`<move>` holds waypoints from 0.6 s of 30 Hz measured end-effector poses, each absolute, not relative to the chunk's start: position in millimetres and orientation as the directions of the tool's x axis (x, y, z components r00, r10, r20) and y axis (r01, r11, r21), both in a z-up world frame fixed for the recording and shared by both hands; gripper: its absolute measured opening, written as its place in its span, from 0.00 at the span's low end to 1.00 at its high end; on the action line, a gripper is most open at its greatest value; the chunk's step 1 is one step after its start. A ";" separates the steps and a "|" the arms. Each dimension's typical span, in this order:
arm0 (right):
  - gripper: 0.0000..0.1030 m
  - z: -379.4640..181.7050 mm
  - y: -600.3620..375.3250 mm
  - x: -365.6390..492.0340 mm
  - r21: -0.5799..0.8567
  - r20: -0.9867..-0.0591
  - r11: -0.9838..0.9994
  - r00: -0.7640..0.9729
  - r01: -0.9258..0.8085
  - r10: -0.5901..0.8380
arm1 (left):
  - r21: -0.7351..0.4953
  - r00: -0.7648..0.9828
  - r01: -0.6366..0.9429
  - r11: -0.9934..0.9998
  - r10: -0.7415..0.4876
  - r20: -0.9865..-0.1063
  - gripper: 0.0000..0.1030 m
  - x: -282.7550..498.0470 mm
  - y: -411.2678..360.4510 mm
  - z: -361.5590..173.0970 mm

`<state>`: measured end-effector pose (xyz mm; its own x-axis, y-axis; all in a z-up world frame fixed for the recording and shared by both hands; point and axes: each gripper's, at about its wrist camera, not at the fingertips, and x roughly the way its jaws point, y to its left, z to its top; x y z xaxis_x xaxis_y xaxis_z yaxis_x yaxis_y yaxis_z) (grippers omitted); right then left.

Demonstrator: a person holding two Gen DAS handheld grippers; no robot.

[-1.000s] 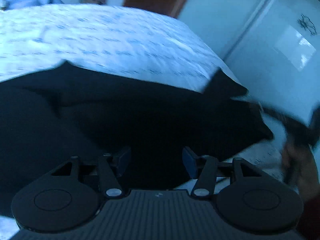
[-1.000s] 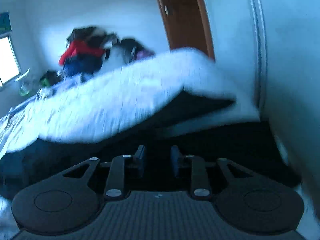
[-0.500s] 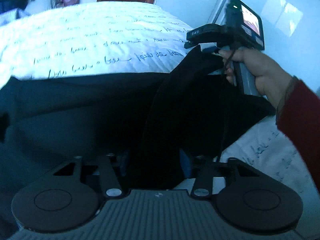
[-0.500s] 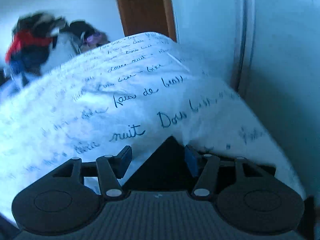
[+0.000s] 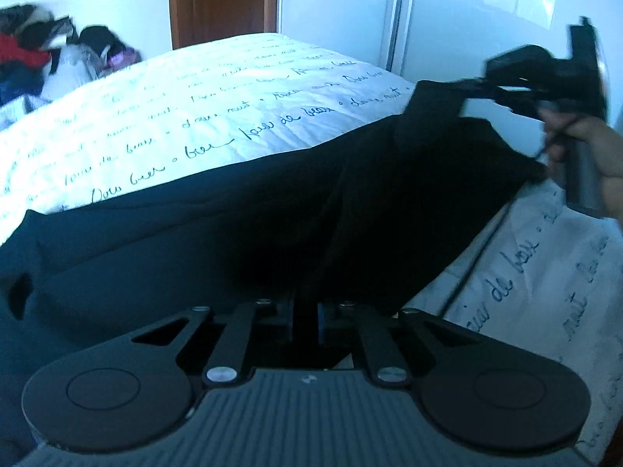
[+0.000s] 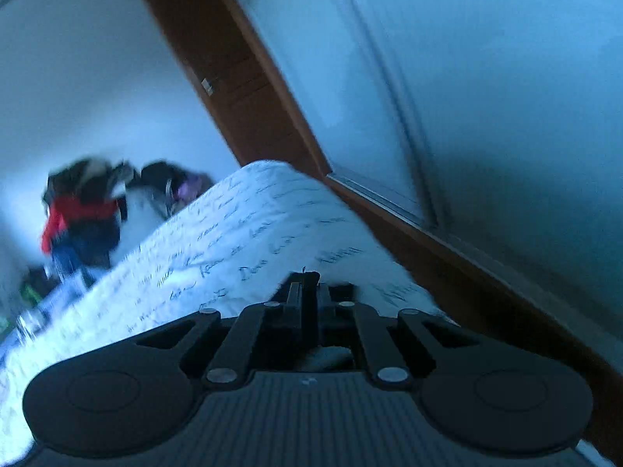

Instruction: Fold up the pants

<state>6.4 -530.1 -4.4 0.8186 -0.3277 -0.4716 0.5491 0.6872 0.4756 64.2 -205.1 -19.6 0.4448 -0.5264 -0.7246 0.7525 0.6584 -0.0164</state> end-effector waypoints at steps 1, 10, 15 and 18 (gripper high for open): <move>0.06 -8.7 -533.6 -5.5 0.501 -0.472 0.667 0.820 0.551 -0.323 | -0.012 0.447 0.752 0.659 -0.524 -0.725 0.15 63.9 -206.5 -20.6; 0.09 -55.4 -559.7 -27.8 0.743 -0.456 0.464 0.872 0.482 -0.177 | 0.011 0.469 0.735 0.678 -0.497 -0.730 0.15 65.0 -213.5 -22.6; 0.21 -58.9 -563.4 -17.6 0.781 -0.419 0.444 0.896 0.439 -0.149 | 0.020 0.477 0.730 0.683 -0.490 -0.729 0.16 61.0 -214.2 -22.2; 0.20 -66.4 -568.5 -12.7 0.818 -0.409 0.388 0.904 0.425 -0.128 | 0.019 0.481 0.728 0.686 -0.490 -0.727 0.16 60.3 -214.1 -22.5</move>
